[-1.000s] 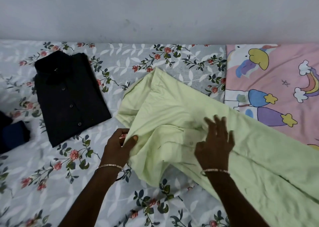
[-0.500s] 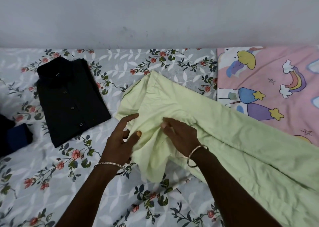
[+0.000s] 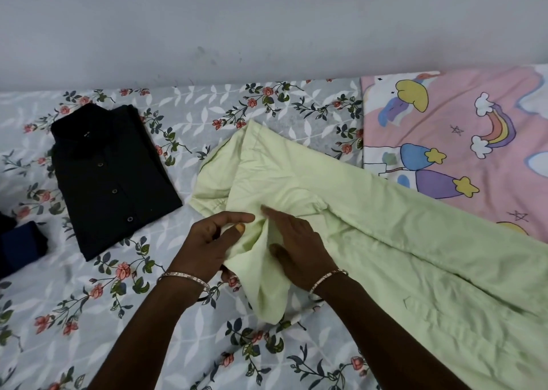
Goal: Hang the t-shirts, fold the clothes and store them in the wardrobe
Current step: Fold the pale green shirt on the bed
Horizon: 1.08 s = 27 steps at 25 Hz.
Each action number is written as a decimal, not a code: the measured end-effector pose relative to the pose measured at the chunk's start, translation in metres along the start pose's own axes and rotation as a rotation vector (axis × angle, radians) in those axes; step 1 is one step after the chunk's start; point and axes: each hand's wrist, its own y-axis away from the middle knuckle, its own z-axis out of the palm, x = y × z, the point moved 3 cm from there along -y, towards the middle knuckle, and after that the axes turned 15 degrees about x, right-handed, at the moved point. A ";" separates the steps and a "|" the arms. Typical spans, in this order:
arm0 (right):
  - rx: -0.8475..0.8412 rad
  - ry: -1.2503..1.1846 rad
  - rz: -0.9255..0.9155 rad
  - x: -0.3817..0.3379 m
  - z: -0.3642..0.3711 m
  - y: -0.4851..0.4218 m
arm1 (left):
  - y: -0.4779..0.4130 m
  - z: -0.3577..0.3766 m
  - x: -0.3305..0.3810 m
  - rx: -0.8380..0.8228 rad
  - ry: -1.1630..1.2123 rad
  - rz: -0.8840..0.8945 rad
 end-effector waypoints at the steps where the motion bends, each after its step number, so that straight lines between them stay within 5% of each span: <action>1: 0.007 0.036 -0.012 -0.005 0.004 -0.002 | 0.001 0.000 0.001 0.002 0.002 -0.003; 9: 0.432 -0.387 0.162 0.013 -0.061 0.022 | -0.006 0.002 0.007 0.050 -0.074 -0.155; 11: 0.415 -0.497 0.294 0.019 -0.087 0.032 | -0.011 0.005 0.009 0.078 -0.430 0.088; 14: 0.395 -0.524 0.352 0.020 -0.130 0.041 | -0.039 0.015 0.018 0.204 -0.855 0.681; 19: 0.308 -0.561 0.397 0.018 -0.208 0.058 | -0.126 0.042 0.021 0.066 -0.978 0.814; 23: 0.307 -0.268 0.497 0.072 -0.240 0.079 | -0.161 0.073 0.018 -0.234 -1.246 0.724; 27: 0.282 0.361 0.479 0.126 -0.251 0.099 | -0.183 0.089 0.029 -0.041 -1.503 0.779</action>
